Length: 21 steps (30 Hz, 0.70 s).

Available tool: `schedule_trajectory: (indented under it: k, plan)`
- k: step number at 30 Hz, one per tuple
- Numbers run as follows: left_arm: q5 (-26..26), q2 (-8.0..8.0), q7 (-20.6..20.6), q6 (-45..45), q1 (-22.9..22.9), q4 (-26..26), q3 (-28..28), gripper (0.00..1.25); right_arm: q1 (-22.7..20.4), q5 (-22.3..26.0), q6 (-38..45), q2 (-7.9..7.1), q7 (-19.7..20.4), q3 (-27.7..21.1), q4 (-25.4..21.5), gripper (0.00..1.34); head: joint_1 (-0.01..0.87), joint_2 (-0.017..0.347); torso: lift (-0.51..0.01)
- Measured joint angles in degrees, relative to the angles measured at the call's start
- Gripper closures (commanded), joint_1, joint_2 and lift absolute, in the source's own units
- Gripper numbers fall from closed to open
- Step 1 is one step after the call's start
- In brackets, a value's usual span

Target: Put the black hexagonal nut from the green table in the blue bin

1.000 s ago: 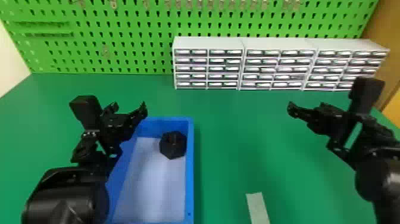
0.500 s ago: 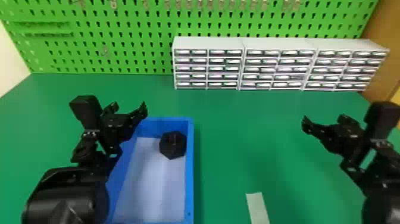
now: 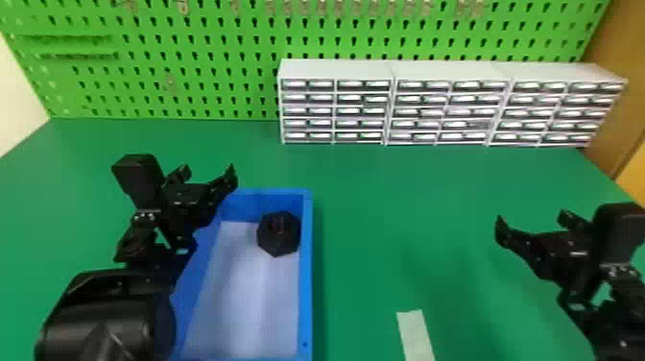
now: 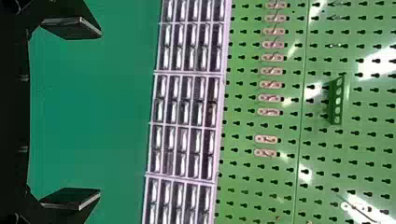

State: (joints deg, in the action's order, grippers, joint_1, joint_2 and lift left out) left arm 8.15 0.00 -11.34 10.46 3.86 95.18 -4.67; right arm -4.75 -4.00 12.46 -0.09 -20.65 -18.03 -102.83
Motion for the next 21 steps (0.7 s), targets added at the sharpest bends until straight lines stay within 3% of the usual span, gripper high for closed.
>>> schedule_trajectory:
  k: [21]
  plan:
    - [0.5,0.00,0.1,0.0,0.0,0.0,0.0,0.33,0.4,-0.1,-0.7,0.01,0.0,1.4,0.1,0.11,0.686,0.051,-0.097]
